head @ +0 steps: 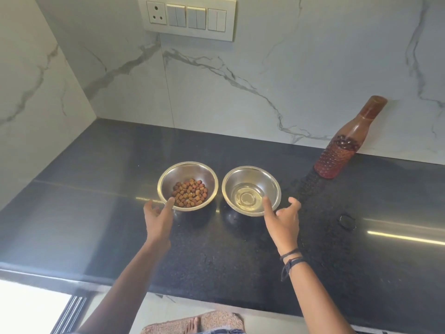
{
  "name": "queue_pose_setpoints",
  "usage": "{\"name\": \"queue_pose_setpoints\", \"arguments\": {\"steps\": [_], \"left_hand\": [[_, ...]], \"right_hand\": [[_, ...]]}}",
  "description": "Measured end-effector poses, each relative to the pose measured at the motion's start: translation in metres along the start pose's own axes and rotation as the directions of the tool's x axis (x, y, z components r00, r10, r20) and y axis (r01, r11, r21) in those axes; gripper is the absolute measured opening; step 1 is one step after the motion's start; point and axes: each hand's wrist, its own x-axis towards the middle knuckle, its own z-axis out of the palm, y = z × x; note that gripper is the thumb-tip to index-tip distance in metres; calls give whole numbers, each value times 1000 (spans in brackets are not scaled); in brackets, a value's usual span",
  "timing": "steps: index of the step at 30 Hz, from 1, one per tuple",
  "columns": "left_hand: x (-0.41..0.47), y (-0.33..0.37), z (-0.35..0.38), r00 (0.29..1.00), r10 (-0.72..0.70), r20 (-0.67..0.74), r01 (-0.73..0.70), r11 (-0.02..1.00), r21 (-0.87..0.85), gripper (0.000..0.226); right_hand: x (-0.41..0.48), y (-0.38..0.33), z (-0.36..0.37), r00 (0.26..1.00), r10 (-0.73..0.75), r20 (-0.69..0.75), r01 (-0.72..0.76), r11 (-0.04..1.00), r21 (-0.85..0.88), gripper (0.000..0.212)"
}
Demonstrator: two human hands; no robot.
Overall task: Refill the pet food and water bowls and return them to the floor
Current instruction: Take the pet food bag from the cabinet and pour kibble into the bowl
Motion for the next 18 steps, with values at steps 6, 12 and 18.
{"name": "queue_pose_setpoints", "arguments": {"steps": [6,12,18], "left_hand": [[-20,32,23,986,164,-11,-164,986,23,87],[-66,99,41,901,433,-4,-432,899,-76,73],[-108,191,40,641,768,-6,-762,635,-123,57]], "right_hand": [[1,-47,-15,960,-280,-27,280,960,4,88],[-7,-118,-36,797,-600,-71,603,797,24,89],[-26,-215,-60,494,-856,-154,863,504,-30,90]]}}
